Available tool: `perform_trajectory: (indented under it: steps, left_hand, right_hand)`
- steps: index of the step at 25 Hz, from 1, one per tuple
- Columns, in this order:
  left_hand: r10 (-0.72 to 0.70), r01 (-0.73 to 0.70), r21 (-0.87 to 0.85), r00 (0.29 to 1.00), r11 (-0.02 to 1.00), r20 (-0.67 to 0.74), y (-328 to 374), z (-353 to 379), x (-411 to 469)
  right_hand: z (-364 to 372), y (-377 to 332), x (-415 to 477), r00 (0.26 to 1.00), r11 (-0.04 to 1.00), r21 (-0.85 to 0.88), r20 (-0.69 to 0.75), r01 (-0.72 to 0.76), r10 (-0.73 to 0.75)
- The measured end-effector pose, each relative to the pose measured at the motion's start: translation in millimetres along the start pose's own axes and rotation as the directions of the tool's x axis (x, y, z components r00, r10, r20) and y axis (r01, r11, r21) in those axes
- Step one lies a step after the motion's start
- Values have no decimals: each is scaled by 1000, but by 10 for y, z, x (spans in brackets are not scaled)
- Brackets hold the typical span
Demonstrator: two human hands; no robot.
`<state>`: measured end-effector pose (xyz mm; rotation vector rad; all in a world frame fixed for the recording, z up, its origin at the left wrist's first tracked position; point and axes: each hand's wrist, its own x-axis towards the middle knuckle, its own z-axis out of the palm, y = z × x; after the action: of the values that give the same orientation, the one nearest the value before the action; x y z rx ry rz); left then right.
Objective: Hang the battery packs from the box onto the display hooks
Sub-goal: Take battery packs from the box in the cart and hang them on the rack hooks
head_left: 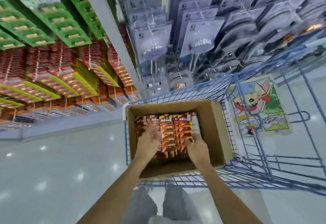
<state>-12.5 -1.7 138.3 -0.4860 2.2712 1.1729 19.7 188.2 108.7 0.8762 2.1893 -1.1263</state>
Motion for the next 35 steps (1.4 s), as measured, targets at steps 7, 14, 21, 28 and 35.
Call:
perform_trajectory:
  steps: [7, 14, 21, 28, 35]
  left_hand:
    - [-196, 197, -94, 980, 976, 21, -339, 464, 467]
    - [-267, 267, -106, 964, 958, 12, -546, 884, 671]
    - [-252, 243, -90, 961, 966, -115, -569, 1157, 774]
    - [-261, 259, -199, 965, 945, 12, -505, 989, 559]
    - [-216, 222, -554, 973, 802, 78, -240, 416, -31]
  right_hand:
    - [258, 187, 685, 991, 992, -87, 84, -92, 100]
    - [498, 456, 1121, 989, 981, -132, 17, -143, 146]
    - [544, 521, 1147, 990, 982, -143, -87, -122, 110]
    - [389, 515, 934, 987, 979, 136, -33, -152, 158]
    - [16, 32, 294, 994, 935, 353, 101, -6, -32]
